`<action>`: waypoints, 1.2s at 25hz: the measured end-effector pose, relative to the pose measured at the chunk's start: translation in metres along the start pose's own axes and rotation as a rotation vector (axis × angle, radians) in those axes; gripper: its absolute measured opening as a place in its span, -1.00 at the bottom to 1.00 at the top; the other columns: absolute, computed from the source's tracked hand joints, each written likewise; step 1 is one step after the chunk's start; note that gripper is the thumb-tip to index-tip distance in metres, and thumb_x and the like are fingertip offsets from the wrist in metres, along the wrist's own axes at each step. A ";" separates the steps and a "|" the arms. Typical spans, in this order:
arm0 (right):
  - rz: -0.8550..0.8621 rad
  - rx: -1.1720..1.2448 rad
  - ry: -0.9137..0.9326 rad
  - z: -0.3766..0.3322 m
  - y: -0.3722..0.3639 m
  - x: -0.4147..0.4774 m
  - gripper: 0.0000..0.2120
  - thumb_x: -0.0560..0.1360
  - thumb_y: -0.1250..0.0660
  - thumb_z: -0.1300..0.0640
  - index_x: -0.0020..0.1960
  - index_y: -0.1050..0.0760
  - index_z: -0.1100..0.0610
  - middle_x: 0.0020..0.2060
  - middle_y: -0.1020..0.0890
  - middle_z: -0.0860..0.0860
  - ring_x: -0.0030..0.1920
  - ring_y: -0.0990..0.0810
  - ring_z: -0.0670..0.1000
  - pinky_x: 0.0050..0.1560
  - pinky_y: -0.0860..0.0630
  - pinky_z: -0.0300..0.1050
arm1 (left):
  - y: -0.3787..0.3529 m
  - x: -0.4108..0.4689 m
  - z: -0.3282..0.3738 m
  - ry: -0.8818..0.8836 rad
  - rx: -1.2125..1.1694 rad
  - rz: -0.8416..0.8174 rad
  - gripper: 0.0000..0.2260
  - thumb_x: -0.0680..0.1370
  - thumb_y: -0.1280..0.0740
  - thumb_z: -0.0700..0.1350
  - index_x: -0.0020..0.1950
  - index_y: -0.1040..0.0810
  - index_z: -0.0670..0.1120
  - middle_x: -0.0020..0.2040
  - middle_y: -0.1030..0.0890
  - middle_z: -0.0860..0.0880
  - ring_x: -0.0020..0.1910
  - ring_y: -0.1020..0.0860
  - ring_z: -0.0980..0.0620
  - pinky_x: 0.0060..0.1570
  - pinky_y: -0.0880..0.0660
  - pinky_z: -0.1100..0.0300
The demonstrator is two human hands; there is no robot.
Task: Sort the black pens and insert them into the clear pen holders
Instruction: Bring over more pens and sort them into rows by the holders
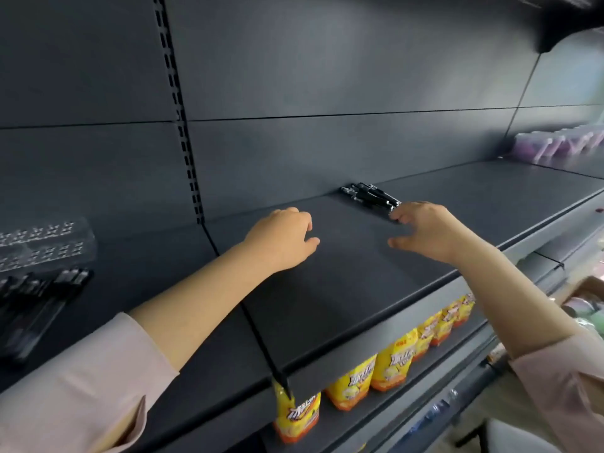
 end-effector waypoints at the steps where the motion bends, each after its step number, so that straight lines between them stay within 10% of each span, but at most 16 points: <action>1: -0.012 0.002 -0.001 0.012 -0.001 0.018 -0.51 0.38 -0.50 0.02 0.26 -0.49 0.08 0.14 -0.56 0.07 0.17 -0.49 0.10 0.15 -0.43 -0.07 | -0.003 0.013 0.003 0.021 -0.010 0.000 -0.66 0.60 -0.24 0.09 0.30 -0.47 -0.05 0.25 -0.49 0.00 0.24 -0.46 -0.02 0.19 -0.46 -0.01; 11: -0.155 0.238 0.081 0.106 -0.035 0.191 -0.71 0.50 -0.37 0.02 0.10 -0.56 0.21 -0.02 -0.62 0.12 0.04 -0.55 0.10 0.07 -0.44 -0.07 | -0.065 0.138 0.041 0.440 -0.128 -0.034 -0.62 0.58 -0.20 0.21 -0.07 -0.48 -0.12 -0.06 -0.55 -0.07 -0.12 -0.49 -0.04 -0.08 -0.47 0.07; 15: -0.288 0.467 0.098 0.118 -0.067 0.231 -0.79 0.51 -0.34 0.15 -0.06 -0.60 0.32 -0.24 -0.61 0.20 -0.24 -0.54 0.04 0.05 -0.58 0.07 | -0.089 0.178 0.064 0.583 -0.247 -0.002 -0.45 0.56 -0.16 0.30 -0.05 -0.51 -0.22 0.24 -0.44 -0.14 0.15 -0.47 -0.13 -0.05 -0.40 0.09; 21: -0.516 0.722 0.090 0.117 -0.083 0.252 -0.82 0.59 -0.19 0.21 0.02 -0.57 0.20 -0.16 -0.64 0.08 -0.23 -0.63 -0.02 -0.24 -0.60 -0.26 | -0.105 0.227 0.079 0.787 -0.251 0.065 -0.14 0.43 -0.16 0.46 0.44 -0.31 -0.20 0.36 -0.30 -0.16 0.39 -0.21 -0.18 0.24 -0.31 0.05; 30: -0.508 0.894 -0.029 0.143 -0.083 0.265 -0.82 0.62 -0.14 0.21 0.10 -0.48 0.24 -0.14 -0.61 0.16 -0.20 -0.66 0.04 -0.31 -0.62 -0.20 | -0.119 0.264 0.099 0.869 -0.233 -0.006 -0.23 0.47 -0.37 0.22 0.47 -0.17 -0.22 0.39 -0.25 -0.16 0.38 -0.21 -0.16 0.25 -0.30 0.07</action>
Point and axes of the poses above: each hand's wrist, its own x-axis towards the middle knuckle, its own y-axis out of the back of the hand, z = x × y, the point moved 8 cm from there along x, towards the middle knuckle
